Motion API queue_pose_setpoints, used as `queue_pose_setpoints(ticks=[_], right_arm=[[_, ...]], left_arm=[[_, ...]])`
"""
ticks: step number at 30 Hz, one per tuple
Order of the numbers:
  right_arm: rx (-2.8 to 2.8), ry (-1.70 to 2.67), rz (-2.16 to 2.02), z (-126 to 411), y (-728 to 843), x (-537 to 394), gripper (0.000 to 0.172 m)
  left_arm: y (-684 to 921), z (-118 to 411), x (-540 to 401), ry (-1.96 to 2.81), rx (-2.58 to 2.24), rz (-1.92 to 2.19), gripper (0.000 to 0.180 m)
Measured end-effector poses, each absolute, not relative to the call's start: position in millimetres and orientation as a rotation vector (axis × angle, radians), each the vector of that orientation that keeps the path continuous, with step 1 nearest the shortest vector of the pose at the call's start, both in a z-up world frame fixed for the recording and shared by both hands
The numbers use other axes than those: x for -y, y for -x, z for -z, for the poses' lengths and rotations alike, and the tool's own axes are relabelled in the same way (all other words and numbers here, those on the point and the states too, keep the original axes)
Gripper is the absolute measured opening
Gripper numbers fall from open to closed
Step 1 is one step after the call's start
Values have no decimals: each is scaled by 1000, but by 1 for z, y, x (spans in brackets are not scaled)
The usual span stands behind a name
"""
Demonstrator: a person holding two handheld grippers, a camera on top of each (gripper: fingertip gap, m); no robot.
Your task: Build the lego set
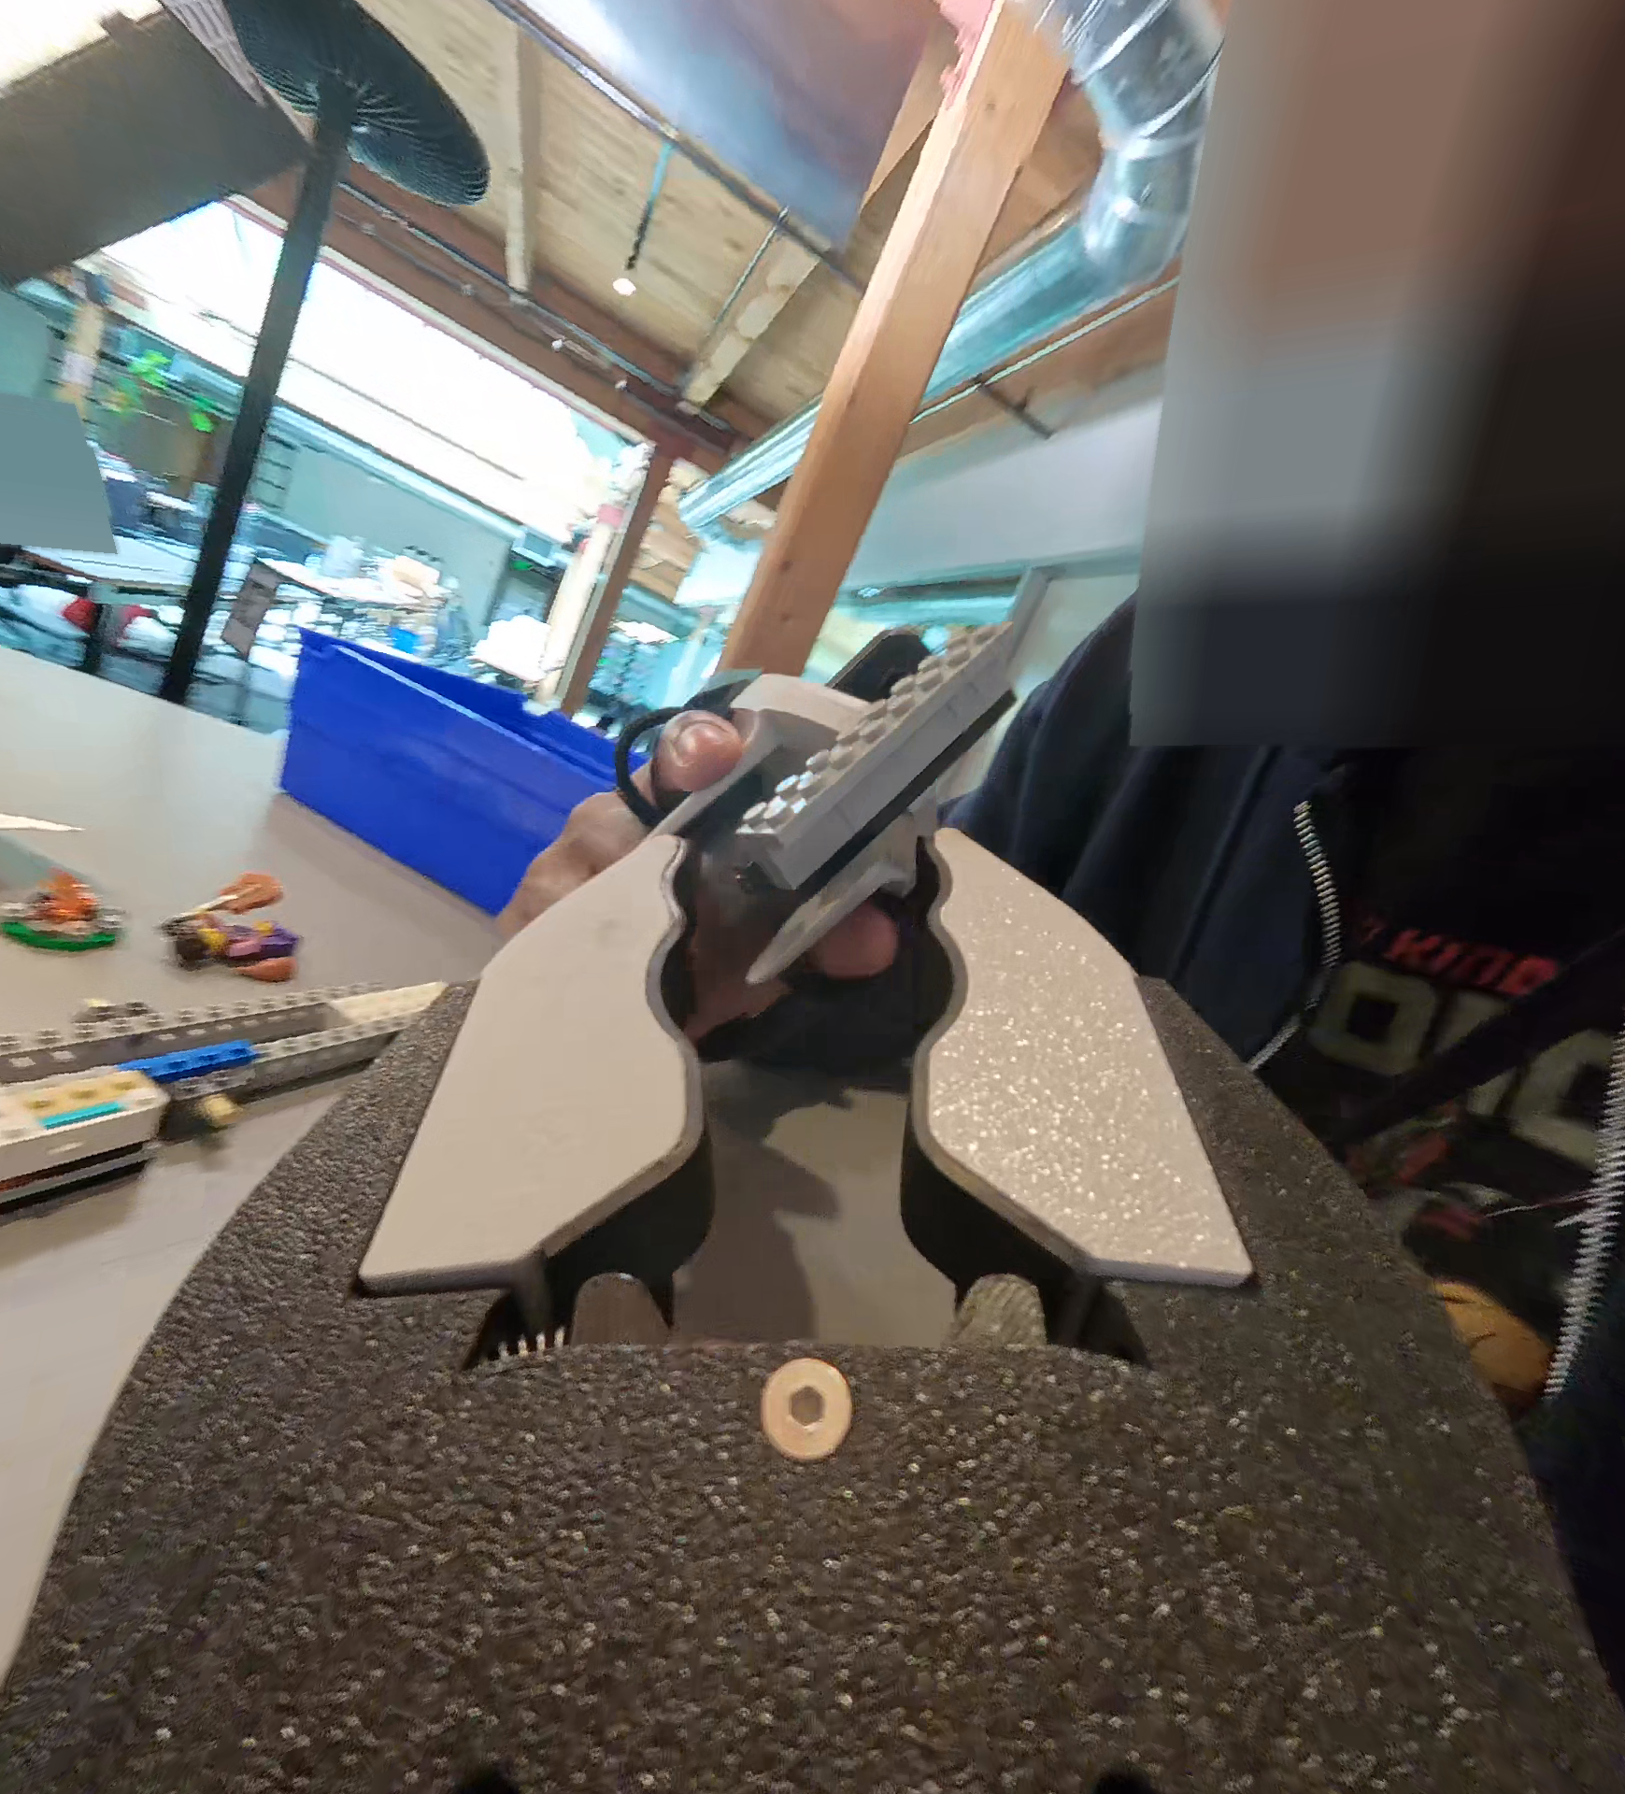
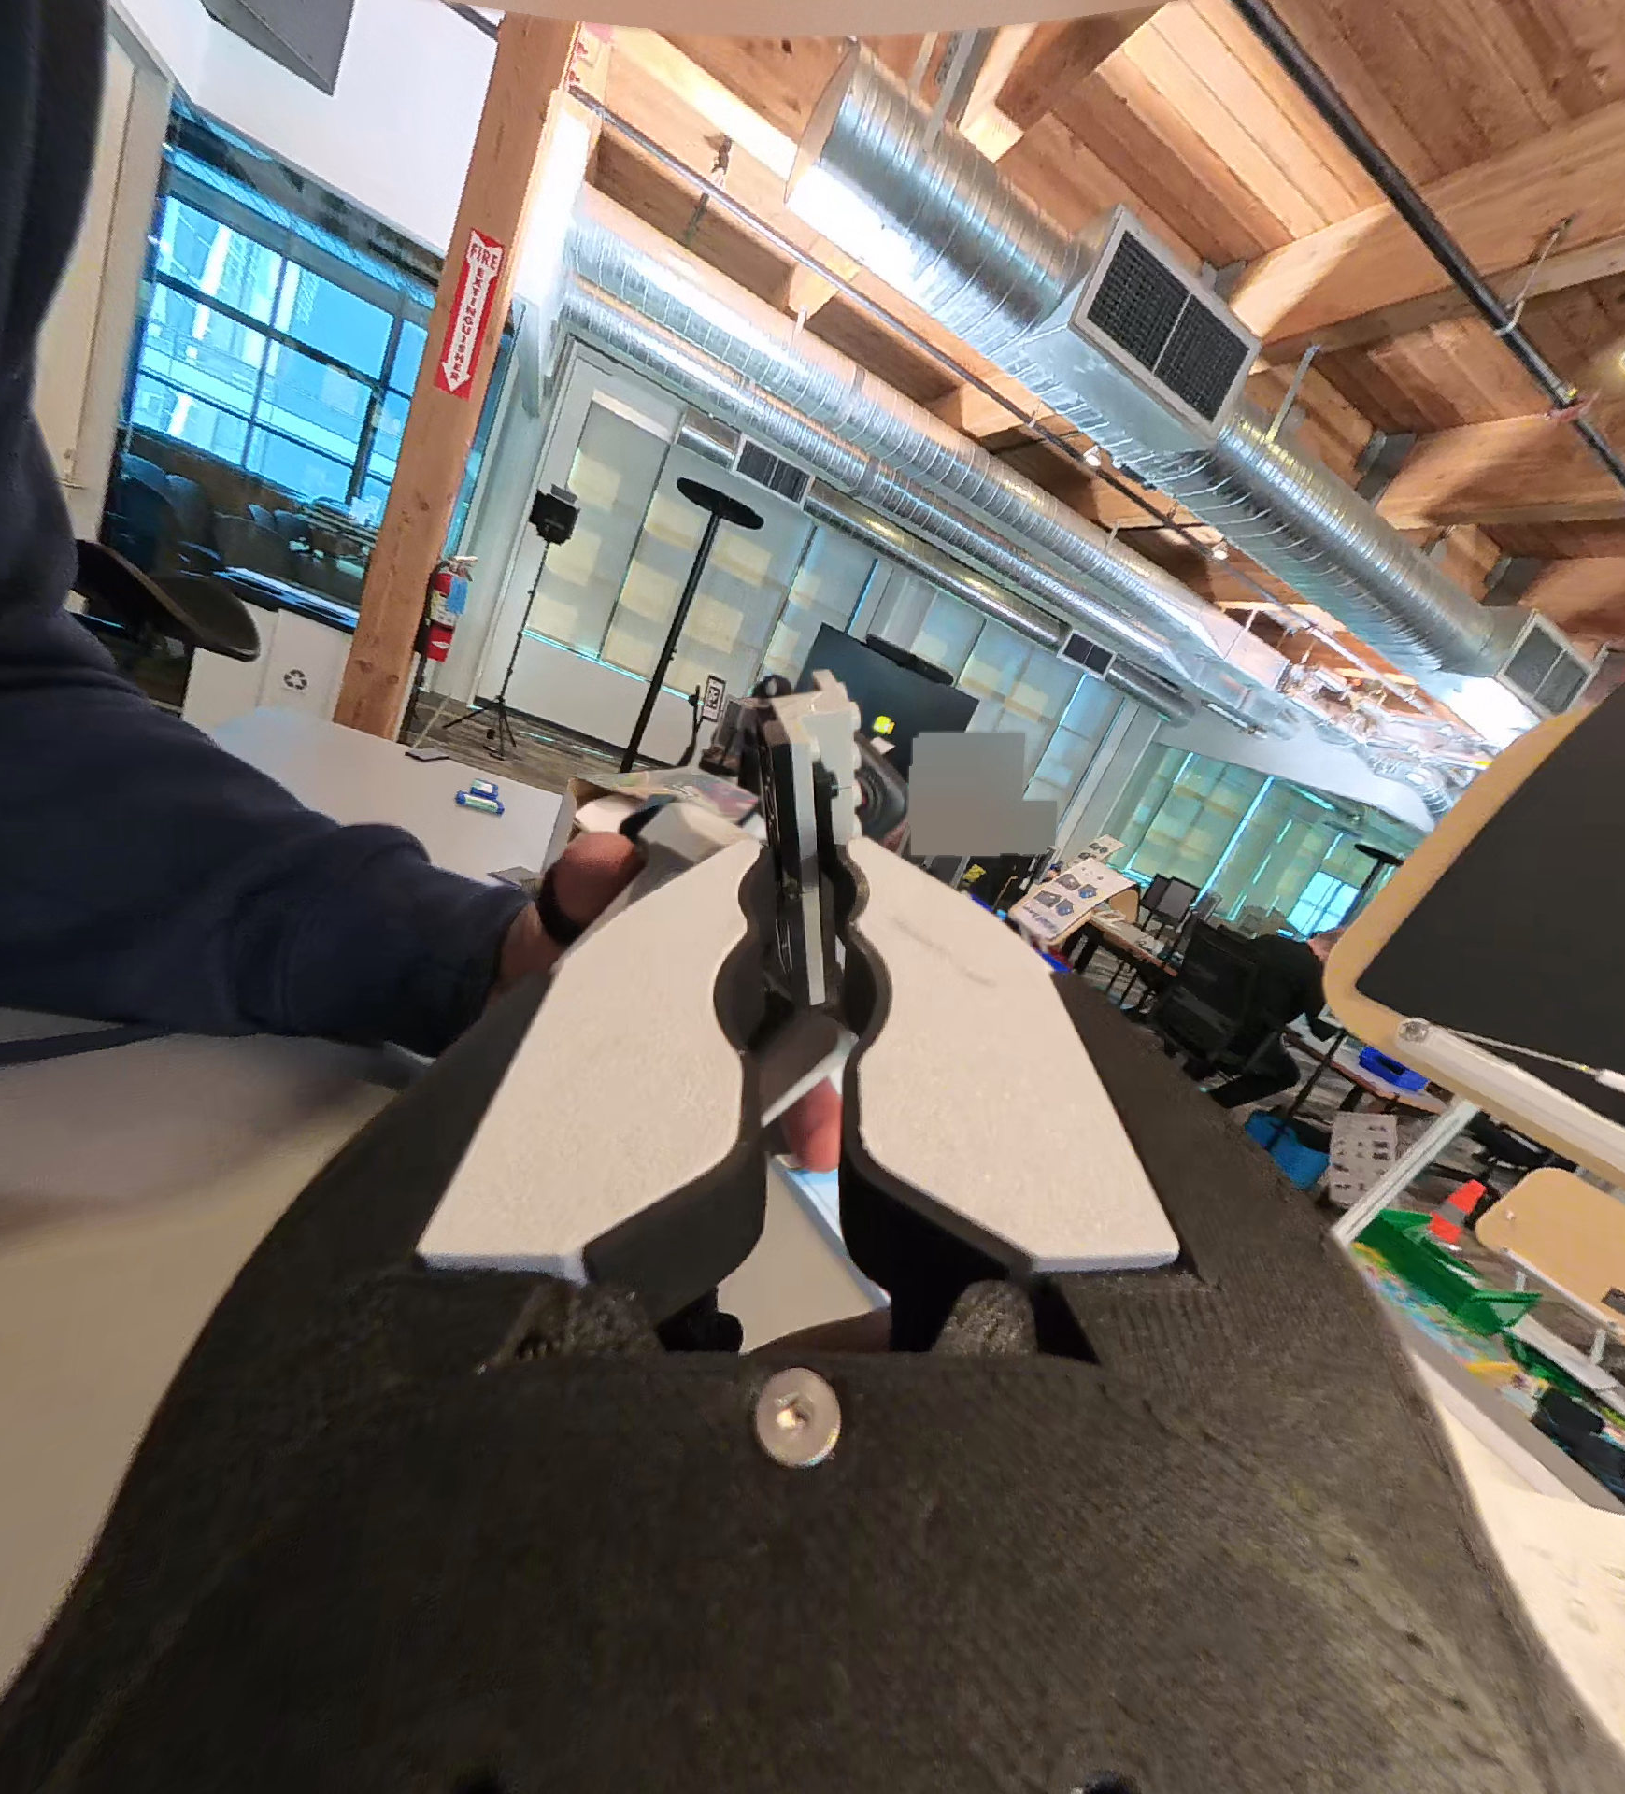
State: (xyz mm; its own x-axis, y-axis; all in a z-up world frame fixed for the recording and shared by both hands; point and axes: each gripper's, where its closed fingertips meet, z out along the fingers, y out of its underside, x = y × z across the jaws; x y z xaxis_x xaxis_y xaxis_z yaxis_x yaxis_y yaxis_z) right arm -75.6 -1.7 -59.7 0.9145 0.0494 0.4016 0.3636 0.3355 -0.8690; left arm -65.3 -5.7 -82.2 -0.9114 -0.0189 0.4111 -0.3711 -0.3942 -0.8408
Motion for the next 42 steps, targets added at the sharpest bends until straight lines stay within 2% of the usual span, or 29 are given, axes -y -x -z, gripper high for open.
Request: queue_pose_setpoints(ticks=[3,10,16,18,26,32,35,39,42], right_arm=[[398,1203,222,57,79,2,11],[417,1180,155,56,86,2,10],[388,1174,61,54,83,4,10],[397,1182,21,56,85,4,10],[339,1211,-27,62,69,3,10],[223,1287,-38,70,49,-2,17],[132,1393,-131,77,38,-4,27],[24,1509,-238,88,26,-6,41],[40,1581,-252,101,26,-7,35]], left_arm=[[66,77,4,-528,1402,-2341,37],[81,74,18,-412,1234,-2188,35],[76,66,7,-427,1112,-2220,33],[76,65,7,-422,1093,-2220,26],[66,68,4,-496,1169,-2304,18],[52,73,-6,-621,1515,-2521,15],[41,75,-17,-711,1893,-2705,15],[44,75,-21,-592,2433,-2831,14],[40,88,-16,-518,2741,-2741,14]])
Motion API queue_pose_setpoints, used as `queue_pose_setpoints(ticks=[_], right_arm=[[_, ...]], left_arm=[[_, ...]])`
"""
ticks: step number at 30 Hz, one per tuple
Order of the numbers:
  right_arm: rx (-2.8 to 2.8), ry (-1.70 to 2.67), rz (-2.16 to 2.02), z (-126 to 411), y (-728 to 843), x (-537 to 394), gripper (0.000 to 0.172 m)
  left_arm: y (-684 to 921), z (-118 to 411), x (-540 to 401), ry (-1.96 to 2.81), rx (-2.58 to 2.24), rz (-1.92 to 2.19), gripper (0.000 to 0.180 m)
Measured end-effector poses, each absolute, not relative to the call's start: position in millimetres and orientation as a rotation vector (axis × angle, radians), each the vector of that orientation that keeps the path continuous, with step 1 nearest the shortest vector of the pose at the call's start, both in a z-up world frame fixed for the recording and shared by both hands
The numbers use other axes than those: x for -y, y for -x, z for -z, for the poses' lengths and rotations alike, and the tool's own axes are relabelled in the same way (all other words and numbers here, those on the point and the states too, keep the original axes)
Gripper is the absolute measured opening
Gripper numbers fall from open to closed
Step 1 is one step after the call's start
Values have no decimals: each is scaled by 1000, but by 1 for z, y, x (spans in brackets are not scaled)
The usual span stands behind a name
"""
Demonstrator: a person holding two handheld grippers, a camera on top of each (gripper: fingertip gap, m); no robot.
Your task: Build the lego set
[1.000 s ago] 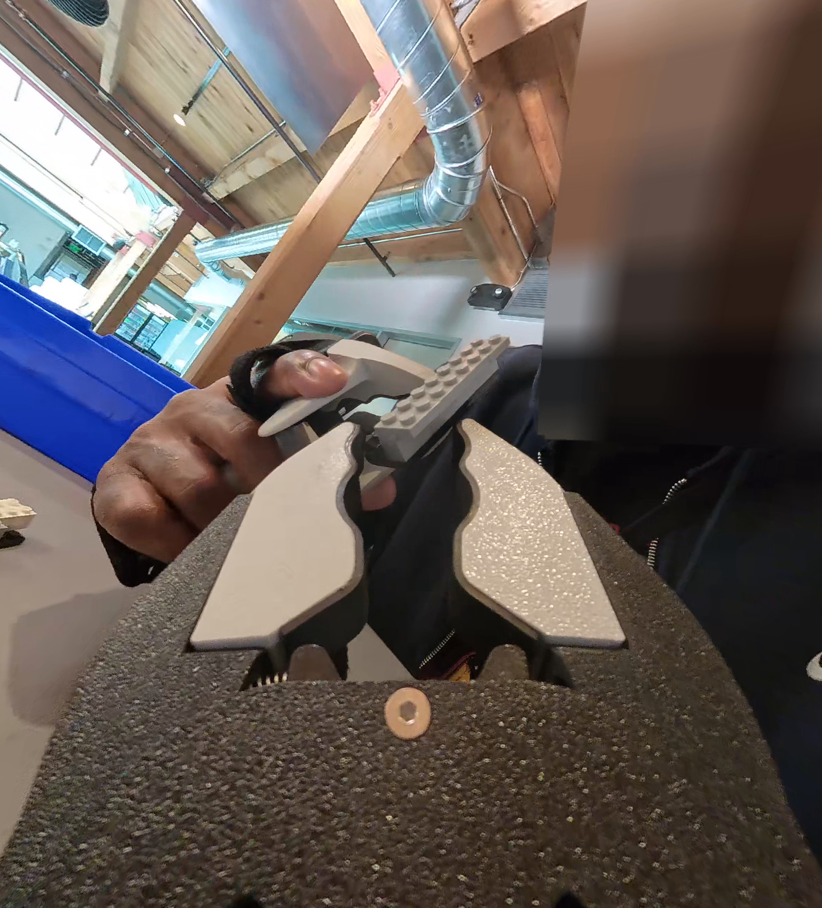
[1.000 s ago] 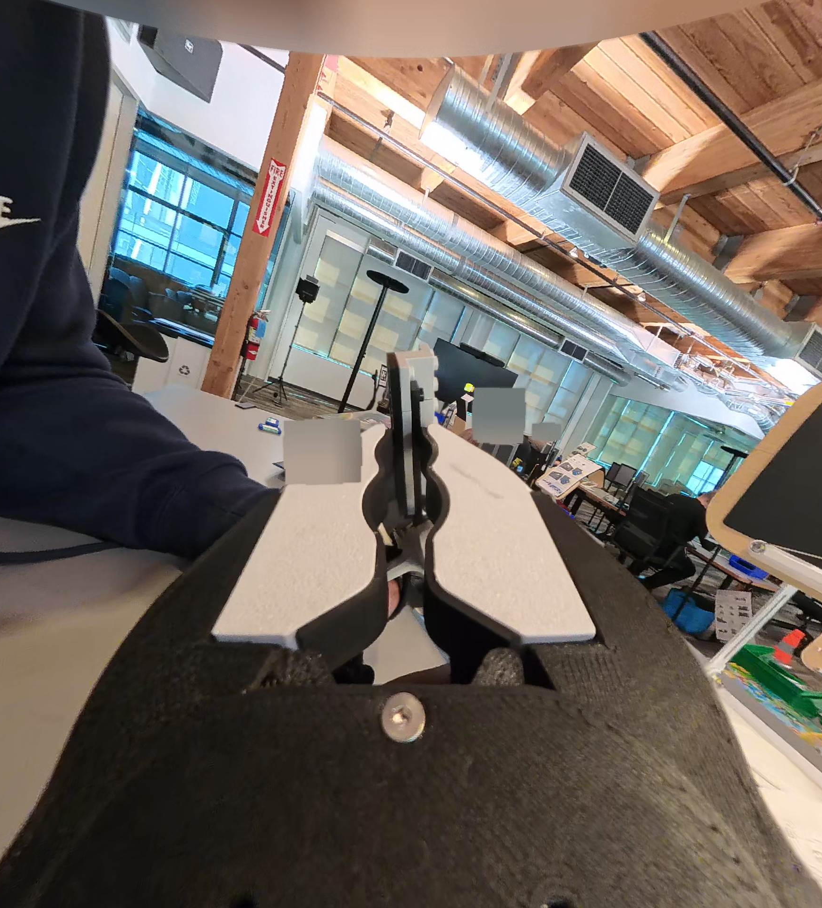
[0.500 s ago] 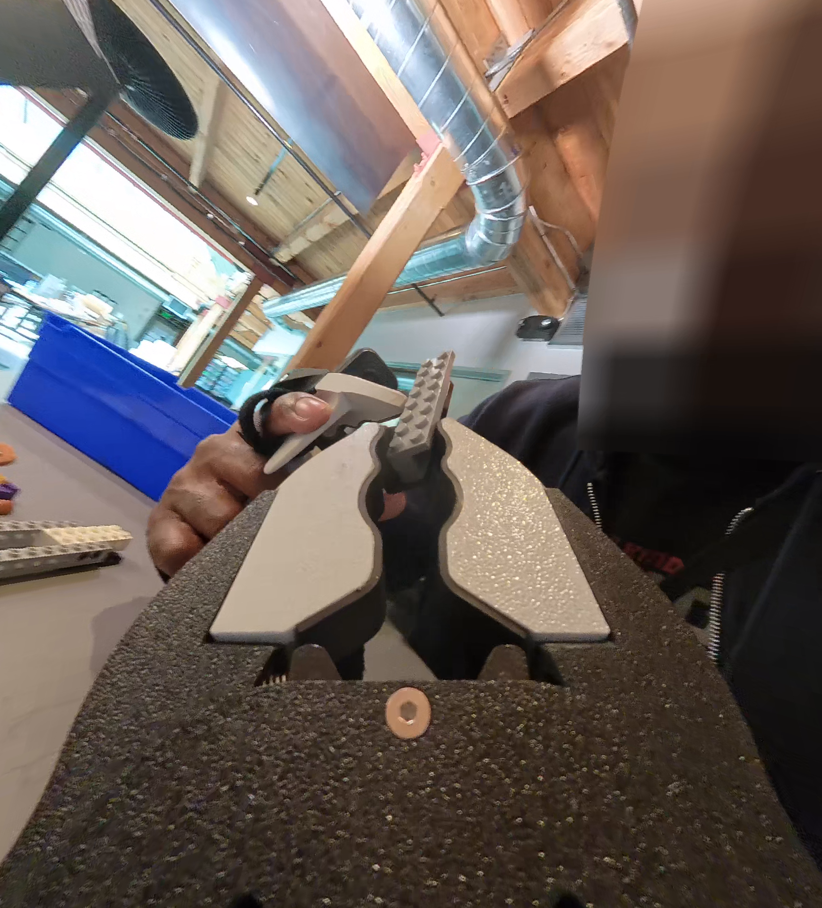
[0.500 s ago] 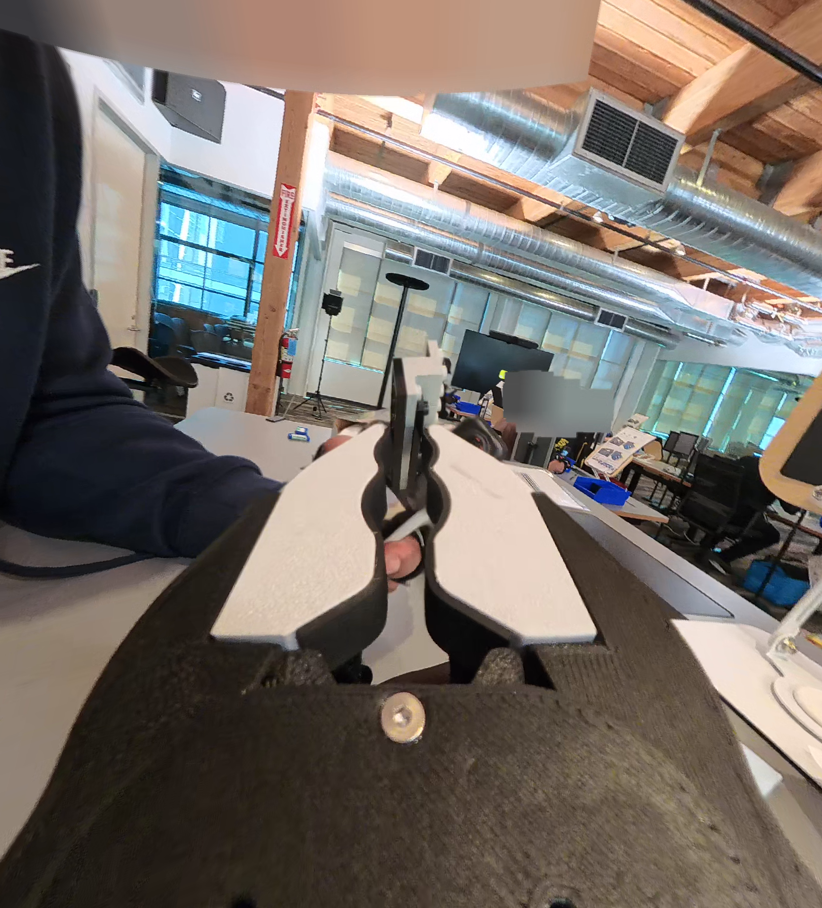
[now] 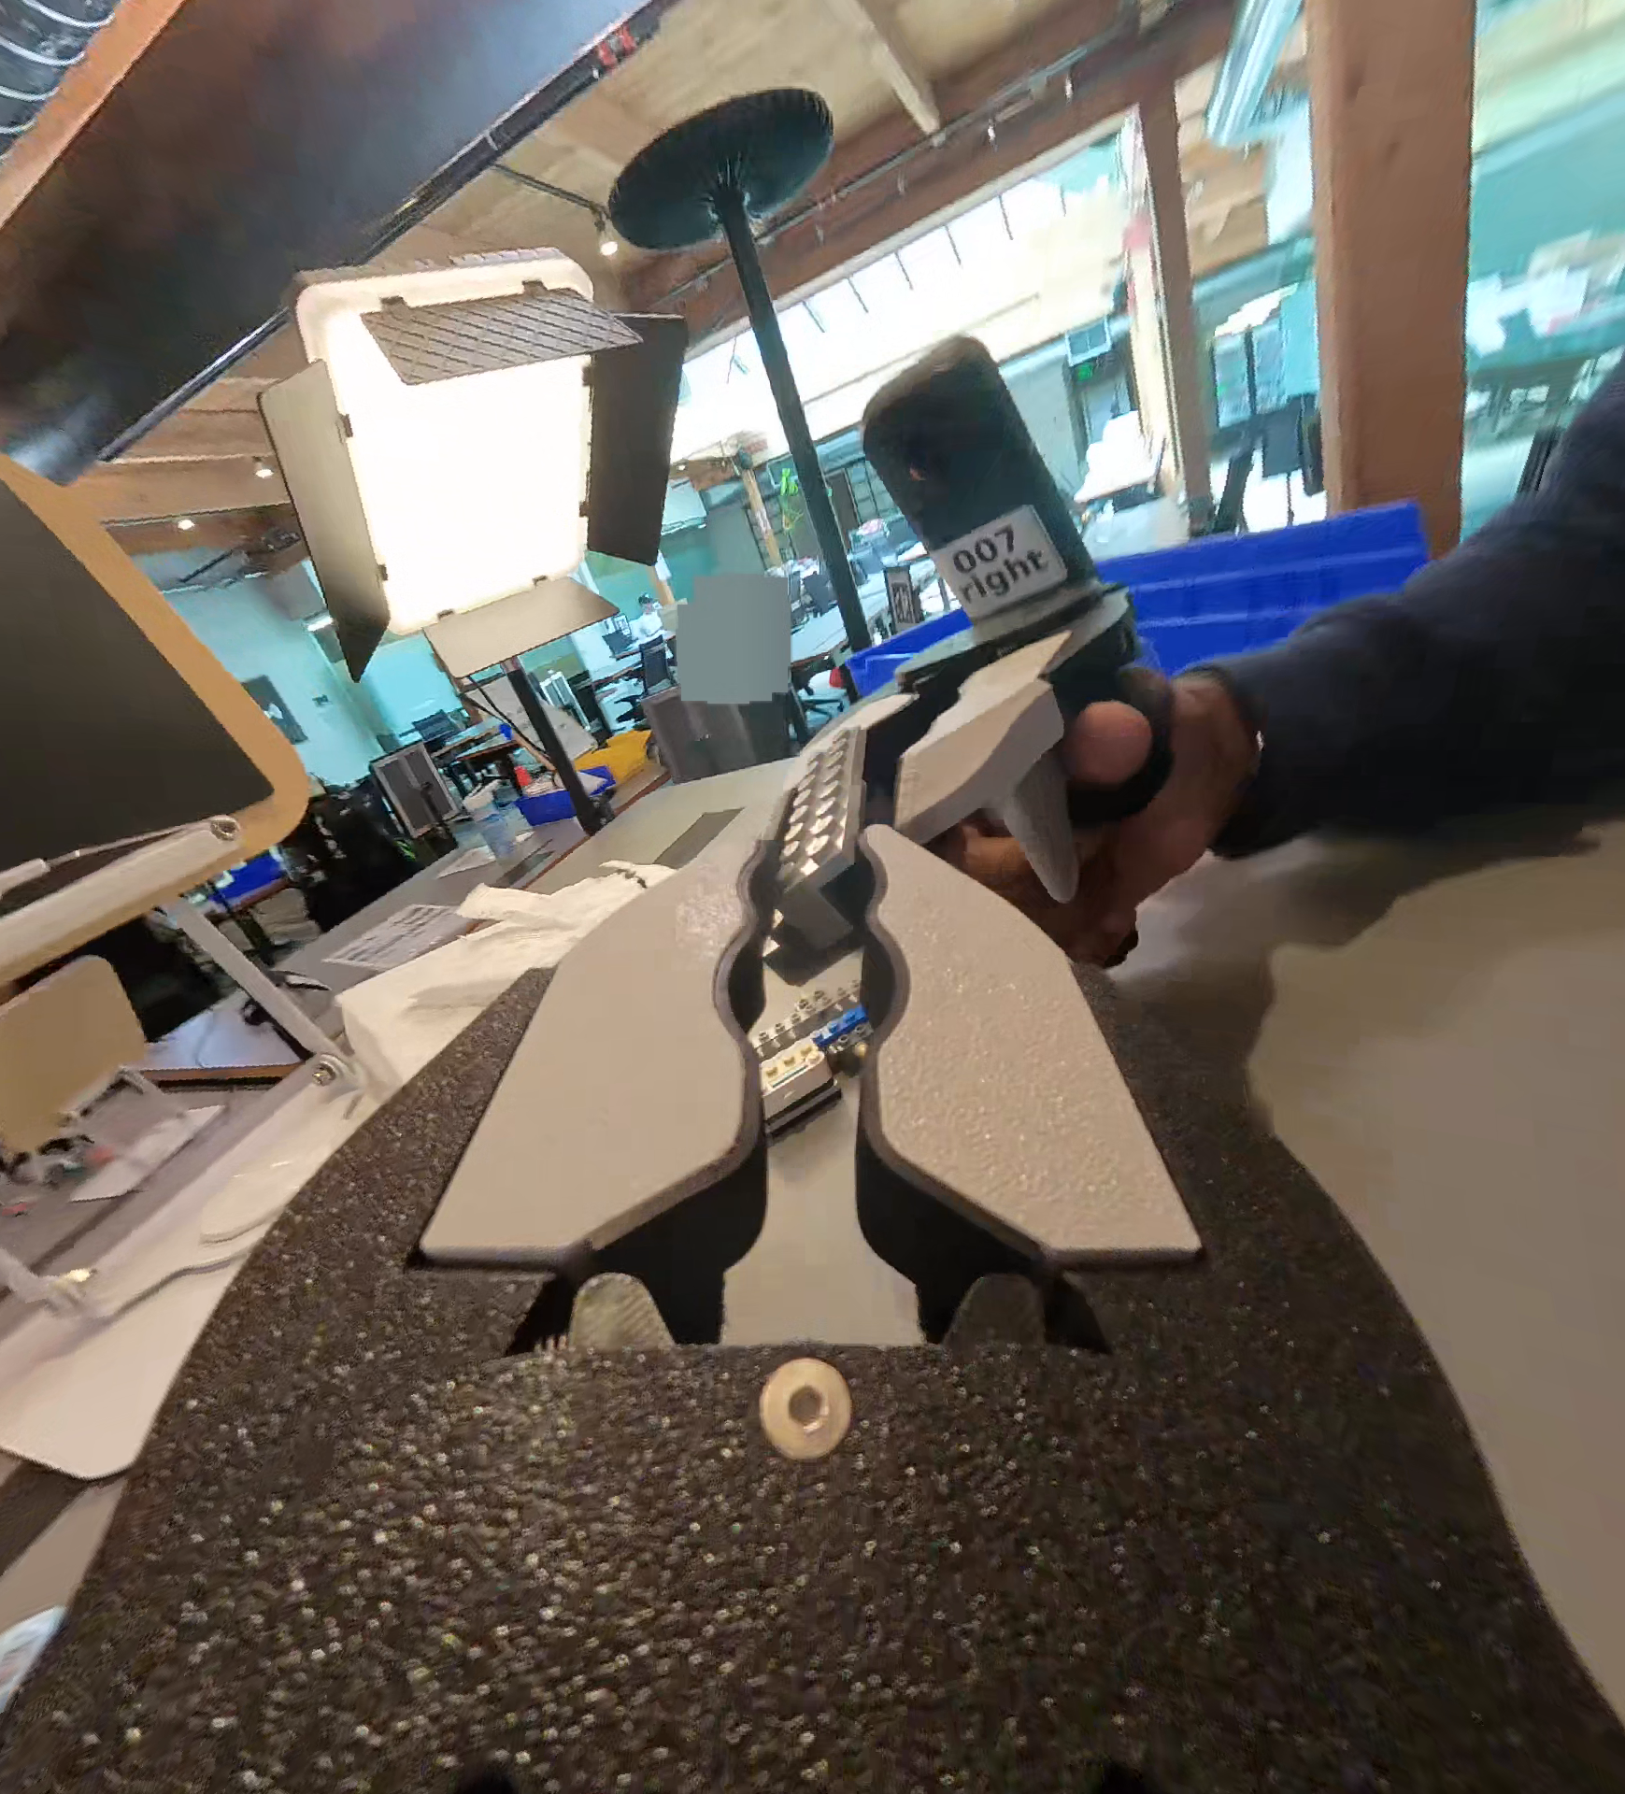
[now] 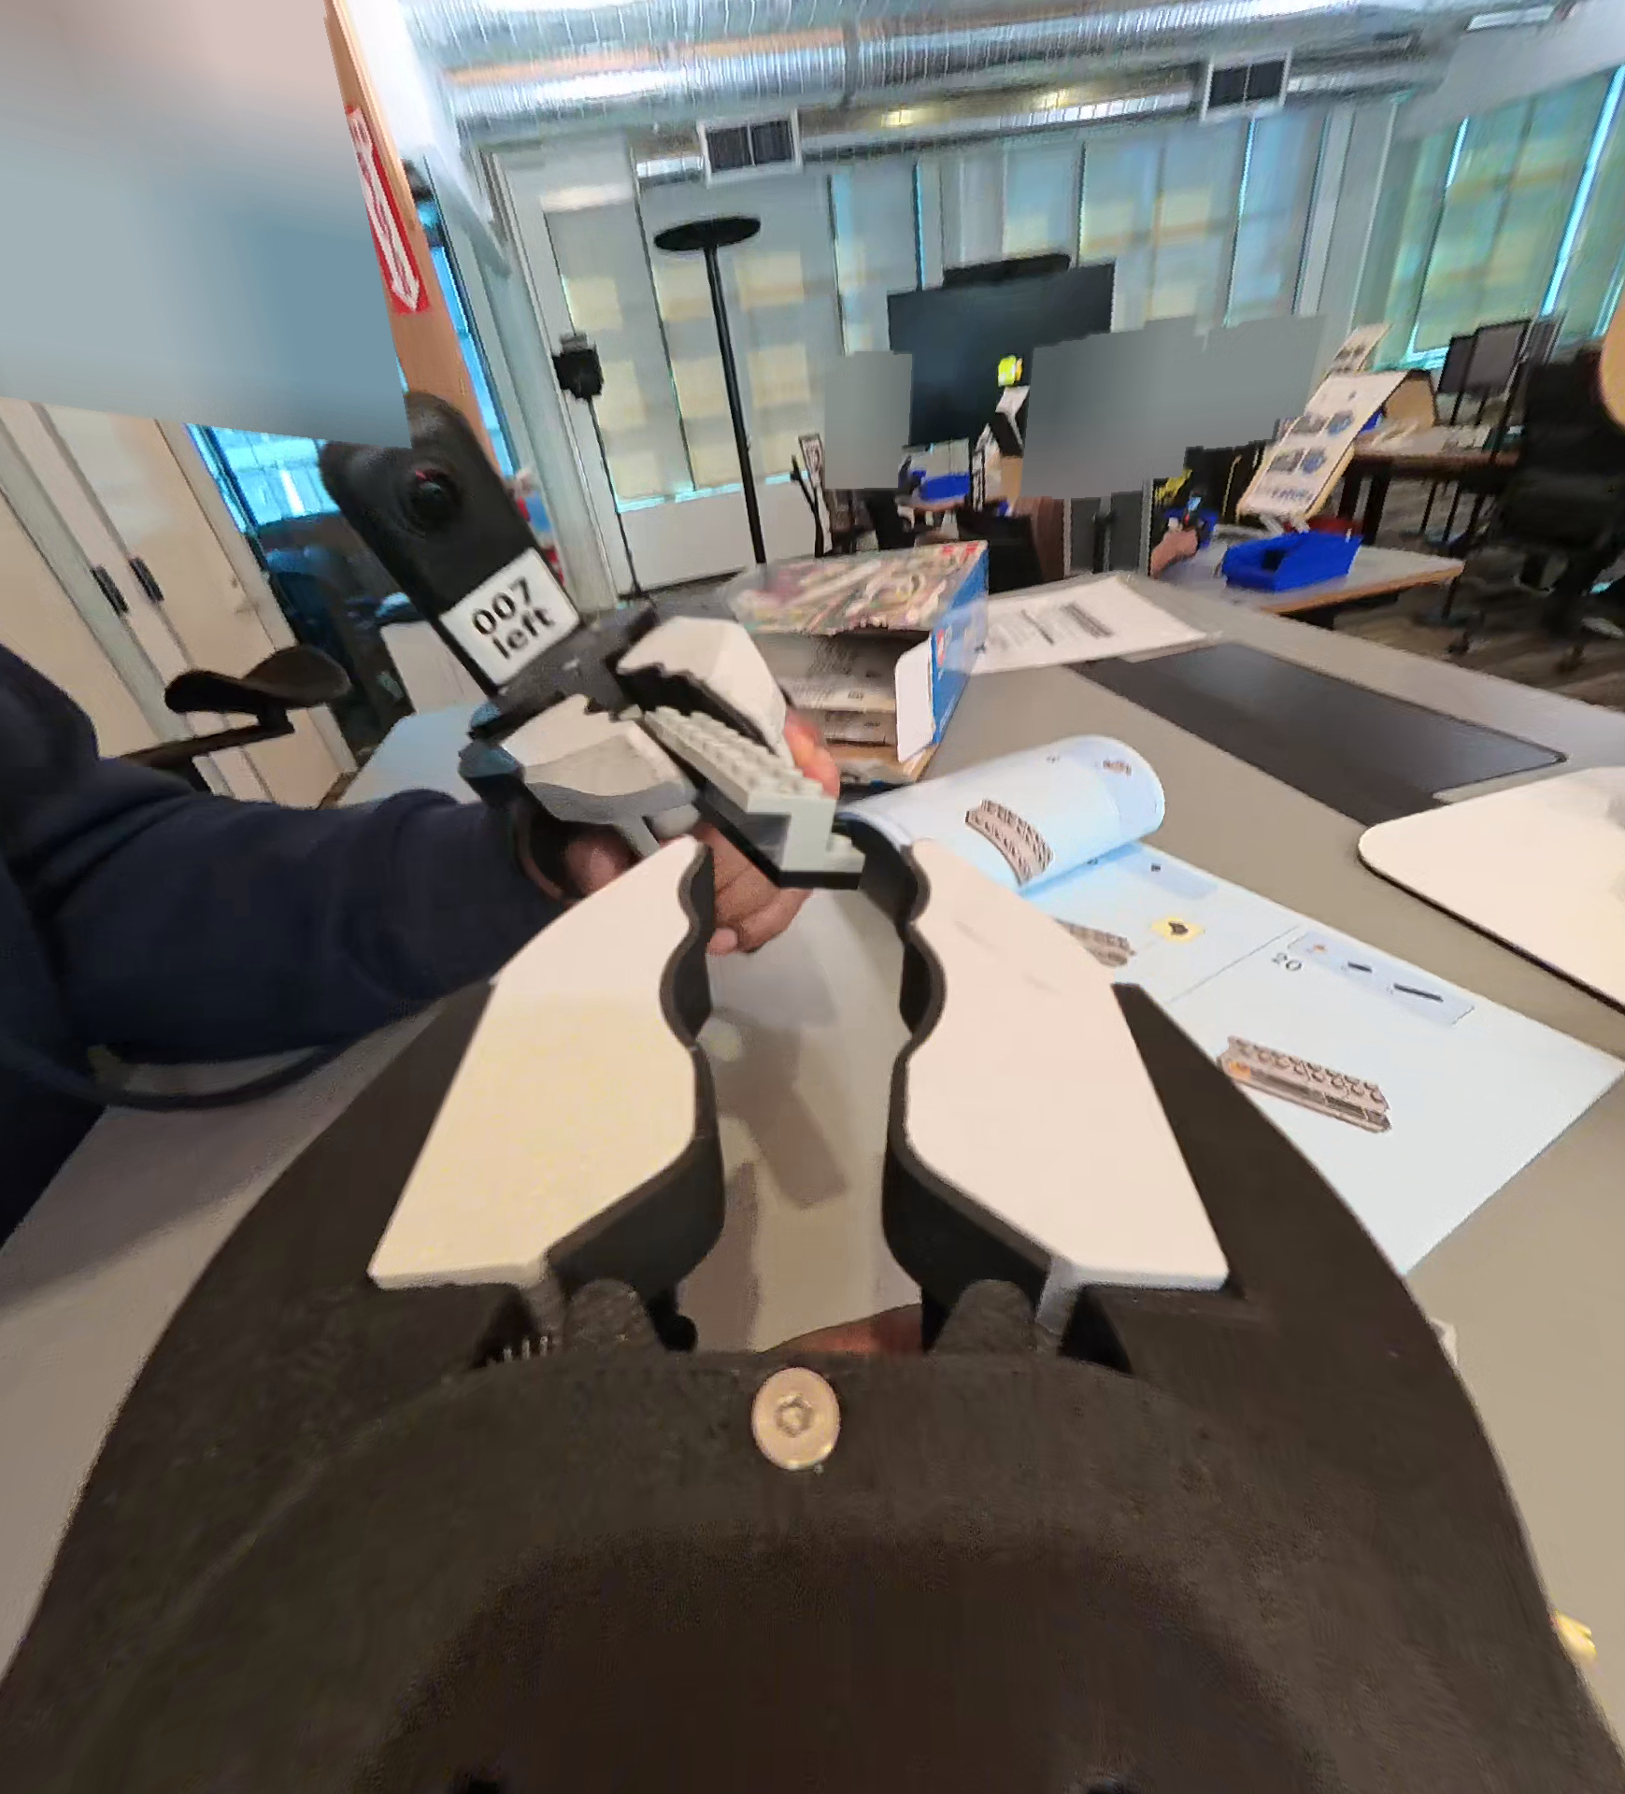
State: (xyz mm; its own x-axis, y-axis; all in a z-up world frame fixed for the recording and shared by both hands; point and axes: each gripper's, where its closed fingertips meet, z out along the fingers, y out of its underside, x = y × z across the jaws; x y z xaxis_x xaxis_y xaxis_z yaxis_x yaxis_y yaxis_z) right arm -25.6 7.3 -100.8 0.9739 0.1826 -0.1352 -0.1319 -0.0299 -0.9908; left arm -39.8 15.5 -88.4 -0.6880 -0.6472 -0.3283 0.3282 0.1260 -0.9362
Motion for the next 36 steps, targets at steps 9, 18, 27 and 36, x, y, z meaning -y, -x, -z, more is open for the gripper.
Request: queue_pose_setpoints(ticks=[9,18,27,36], right_arm=[[129,1494,-294,102,32,0,21],[162,1384,-295,93,36,4,18],[267,1345,-242,90,48,9,18],[334,1369,-190,98,57,5,17]], left_arm=[[43,94,-9,231,-1684,1591,16],[43,93,-6,368,-1710,1867,29],[50,92,-2,439,-1767,2127,34],[57,100,13,373,-1843,2123,25]])
